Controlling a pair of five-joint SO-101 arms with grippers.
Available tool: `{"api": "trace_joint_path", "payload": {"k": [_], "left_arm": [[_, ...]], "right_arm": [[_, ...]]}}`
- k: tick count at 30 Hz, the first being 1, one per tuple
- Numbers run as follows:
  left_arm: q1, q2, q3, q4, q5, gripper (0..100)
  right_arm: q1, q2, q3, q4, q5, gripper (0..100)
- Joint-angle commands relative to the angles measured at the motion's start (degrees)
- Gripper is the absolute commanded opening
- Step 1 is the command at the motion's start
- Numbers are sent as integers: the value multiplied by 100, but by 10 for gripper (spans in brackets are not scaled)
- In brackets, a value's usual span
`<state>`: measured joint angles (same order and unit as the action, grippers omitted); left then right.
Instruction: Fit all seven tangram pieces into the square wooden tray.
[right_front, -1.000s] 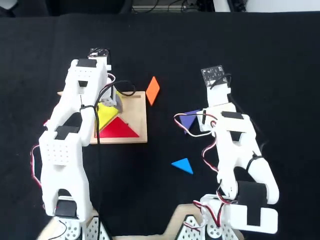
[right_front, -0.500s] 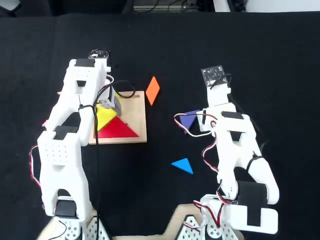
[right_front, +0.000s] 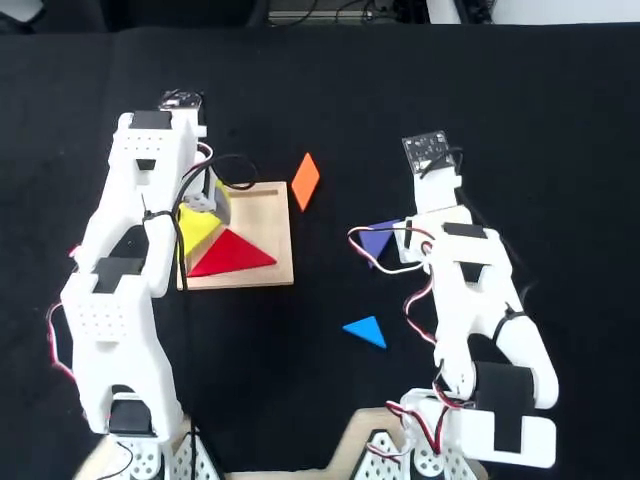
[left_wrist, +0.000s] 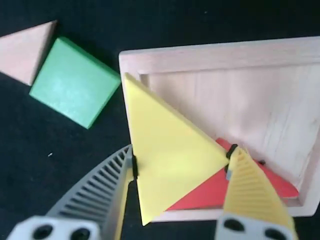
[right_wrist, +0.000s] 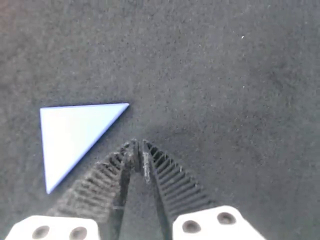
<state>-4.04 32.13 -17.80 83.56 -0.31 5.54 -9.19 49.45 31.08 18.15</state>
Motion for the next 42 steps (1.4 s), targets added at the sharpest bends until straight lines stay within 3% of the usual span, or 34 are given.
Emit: {"api": "trace_joint_path", "payload": {"k": [1, 25, 34, 38, 42], "left_arm": [[-92, 88, -48, -149, -9, 272], [-110, 79, -101, -105, 176, 366], [-453, -545, -1895, 835, 185, 363], [215, -554, -2088, 870, 193, 363], [875, 0, -1596, 79, 193, 363]], "right_arm": [[-18, -4, -13, -97, -9, 11], [-18, -4, -13, -97, -9, 11], [-18, -4, -13, -97, -9, 11], [-18, -4, -13, -97, -9, 11], [-18, -4, -13, -97, -9, 11]]}}
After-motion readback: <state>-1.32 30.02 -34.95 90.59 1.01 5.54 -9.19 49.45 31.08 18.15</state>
